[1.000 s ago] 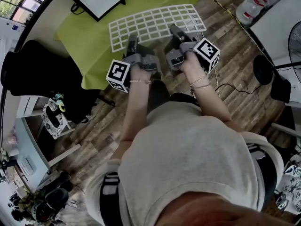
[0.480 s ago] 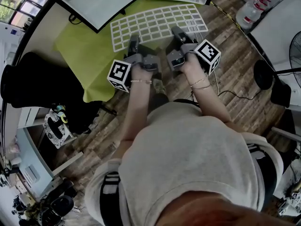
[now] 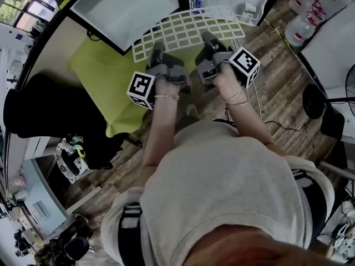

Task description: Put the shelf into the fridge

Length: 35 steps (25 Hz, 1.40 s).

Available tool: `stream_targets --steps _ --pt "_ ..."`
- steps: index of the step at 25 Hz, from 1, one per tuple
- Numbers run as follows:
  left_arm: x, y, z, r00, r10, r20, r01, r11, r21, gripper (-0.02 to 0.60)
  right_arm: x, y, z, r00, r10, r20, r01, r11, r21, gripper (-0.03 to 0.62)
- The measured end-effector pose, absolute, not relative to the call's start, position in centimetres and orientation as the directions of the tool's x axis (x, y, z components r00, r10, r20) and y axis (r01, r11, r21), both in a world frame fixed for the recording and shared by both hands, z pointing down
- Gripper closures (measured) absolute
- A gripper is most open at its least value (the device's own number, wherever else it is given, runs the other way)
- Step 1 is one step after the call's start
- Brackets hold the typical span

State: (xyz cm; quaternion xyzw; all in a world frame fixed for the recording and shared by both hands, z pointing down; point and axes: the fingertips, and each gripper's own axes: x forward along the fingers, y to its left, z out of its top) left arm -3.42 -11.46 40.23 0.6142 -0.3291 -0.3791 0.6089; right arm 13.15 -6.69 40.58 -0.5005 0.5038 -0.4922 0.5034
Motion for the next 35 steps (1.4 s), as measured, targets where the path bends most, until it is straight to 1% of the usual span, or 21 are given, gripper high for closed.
stream_targets --steps 10,15,18,25,30,35 --pt "-2.9 -19.1 40.1 0.495 -0.866 -0.071 0.074 -0.039 0.996 0.557 13.7 -14.6 40.0 0.007 -1.0 -0.023 -0.02 0.023 -1.0 0.562" --pt "-3.8 -21.7 40.1 0.478 -0.875 -0.075 0.058 -0.054 0.997 0.557 12.8 -17.8 40.4 -0.029 -0.999 -0.024 -0.004 0.024 -1.0 0.565" --pt "-4.1 -22.8 41.0 0.473 -0.879 -0.063 0.087 -0.024 0.996 0.557 12.7 -19.4 40.6 -0.045 -0.999 -0.013 -0.015 0.014 -1.0 0.557" --pt "-6.3 -23.7 41.4 0.403 -0.913 -0.06 0.073 -0.033 0.997 0.557 10.7 -21.3 41.4 -0.116 -0.993 -0.002 0.003 0.001 -1.0 0.557" --pt "-8.5 -24.3 42.2 0.324 -0.945 -0.045 0.098 -0.014 0.995 0.557 8.6 -23.0 41.4 -0.19 -0.982 0.021 -0.019 -0.018 -1.0 0.556" --pt "-9.0 -23.9 41.9 0.284 -0.957 -0.052 0.097 -0.026 0.995 0.557 8.1 -23.4 41.1 -0.229 -0.973 0.014 -0.019 -0.01 -1.0 0.556"
